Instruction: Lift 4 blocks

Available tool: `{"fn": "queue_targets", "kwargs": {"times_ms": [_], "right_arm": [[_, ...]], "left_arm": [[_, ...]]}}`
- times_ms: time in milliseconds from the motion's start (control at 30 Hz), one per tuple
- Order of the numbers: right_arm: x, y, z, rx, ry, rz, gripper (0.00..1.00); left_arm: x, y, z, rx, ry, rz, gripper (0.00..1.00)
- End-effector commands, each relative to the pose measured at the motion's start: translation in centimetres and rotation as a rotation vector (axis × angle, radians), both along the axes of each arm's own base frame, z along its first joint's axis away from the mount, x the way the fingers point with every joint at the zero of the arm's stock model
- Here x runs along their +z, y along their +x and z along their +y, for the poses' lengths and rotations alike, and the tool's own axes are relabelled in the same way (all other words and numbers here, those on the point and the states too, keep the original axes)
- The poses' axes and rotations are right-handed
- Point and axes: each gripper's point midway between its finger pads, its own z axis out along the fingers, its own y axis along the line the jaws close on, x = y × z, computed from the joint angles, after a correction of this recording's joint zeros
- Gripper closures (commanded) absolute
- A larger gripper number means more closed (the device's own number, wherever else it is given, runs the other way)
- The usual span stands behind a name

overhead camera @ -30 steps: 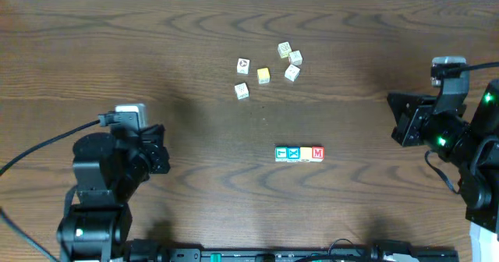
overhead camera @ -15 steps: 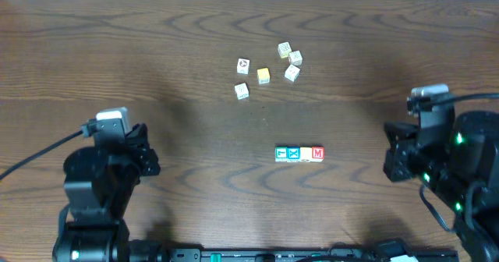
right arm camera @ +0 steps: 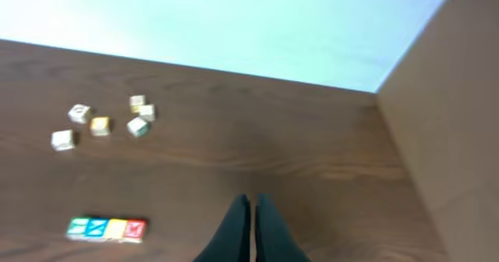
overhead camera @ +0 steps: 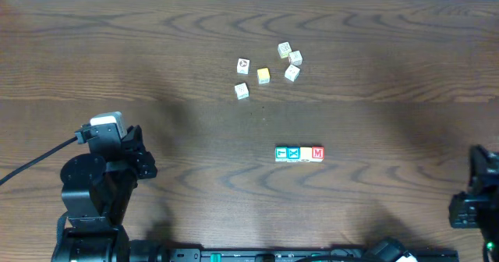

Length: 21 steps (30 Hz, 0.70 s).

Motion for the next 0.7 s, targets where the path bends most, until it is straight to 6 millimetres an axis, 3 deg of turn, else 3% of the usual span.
{"fn": "queue_targets", "kwargs": {"times_ms": [0,133,267,400,567,667], "right_arm": [[-0.1,0.2,-1.4,-0.108,-0.002,-0.01,0.99],[-2.2,0.9,-0.7,-0.144,0.017,0.07,0.99],[-4.7,2.7,1.5,-0.155,0.071,0.159,0.99],[-8.6,5.0,3.8,-0.169,0.126,0.304,0.99],[-12.7,7.4,4.9,-0.146,0.238,0.463,0.99],[-15.0,8.3,4.2,-0.146,0.323,0.52,0.99]], "left_arm": [[0.3,0.0,0.4,0.02,0.005,-0.001,0.9],[-0.3,0.0,0.4,0.02,0.005,0.025,0.9],[-0.7,0.3,0.4,0.02,0.004,0.043,0.9],[-1.5,0.7,0.4,0.02,0.004,0.076,0.89],[-2.1,1.1,0.4,0.021,0.0,0.103,0.9],[-2.2,1.0,0.4,0.021,0.001,0.108,0.9]]}}
